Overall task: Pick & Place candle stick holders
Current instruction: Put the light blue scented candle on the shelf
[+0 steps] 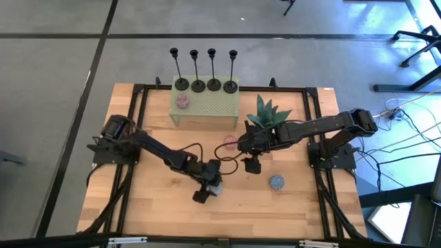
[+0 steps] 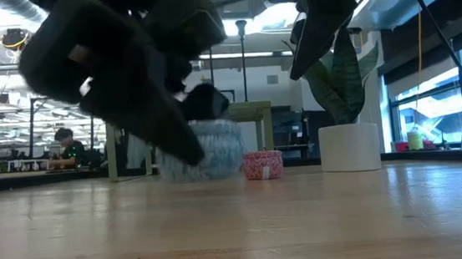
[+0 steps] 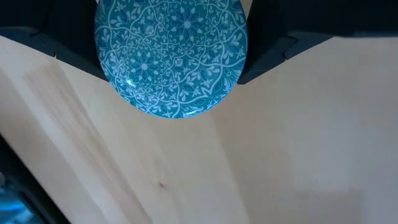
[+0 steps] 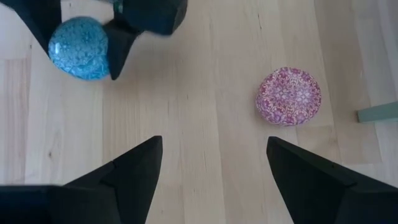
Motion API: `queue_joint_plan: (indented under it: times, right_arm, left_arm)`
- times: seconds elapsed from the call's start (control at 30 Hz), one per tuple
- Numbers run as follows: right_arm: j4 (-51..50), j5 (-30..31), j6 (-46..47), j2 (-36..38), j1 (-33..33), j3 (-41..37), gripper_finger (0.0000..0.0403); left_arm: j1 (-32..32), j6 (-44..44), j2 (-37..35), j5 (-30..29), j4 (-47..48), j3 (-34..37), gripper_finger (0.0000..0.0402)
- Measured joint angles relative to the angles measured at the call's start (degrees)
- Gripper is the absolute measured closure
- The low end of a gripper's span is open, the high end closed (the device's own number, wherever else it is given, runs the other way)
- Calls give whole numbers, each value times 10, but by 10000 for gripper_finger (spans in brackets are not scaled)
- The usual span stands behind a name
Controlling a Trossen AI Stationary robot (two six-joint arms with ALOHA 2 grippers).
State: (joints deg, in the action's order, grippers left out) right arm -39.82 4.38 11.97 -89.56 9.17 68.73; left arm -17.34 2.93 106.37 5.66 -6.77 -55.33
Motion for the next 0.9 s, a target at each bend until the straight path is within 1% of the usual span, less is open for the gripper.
queue_joint_plan:
  times: [0.1,0.23,0.43,0.5,0.57,0.63,0.7,0.8,0.9]
  right_arm:
    - [0,1,0,0,0,0,110]
    - [1,1,0,0,0,0,110]
    - [5,1,0,0,0,0,110]
    - [4,1,0,0,0,0,110]
    - [4,1,0,0,0,0,110]
    - [5,1,0,0,0,0,110]
    - [8,1,0,0,0,0,110]
    - [8,1,0,0,0,0,110]
    - [8,0,0,0,0,0,109]
  left_arm:
    - [2,-12,-36,-35,27,0,106]
    - [17,-12,-103,-103,93,0,94]
    - [61,-6,-210,-260,203,0,97]
    - [83,4,-239,-316,224,0,97]
    - [106,15,-260,-359,238,0,97]
    - [130,22,-274,-375,249,0,97]
    - [152,24,-281,-379,248,0,96]
    - [182,24,-280,-387,249,0,96]
    - [207,23,-271,-413,246,-1,96]
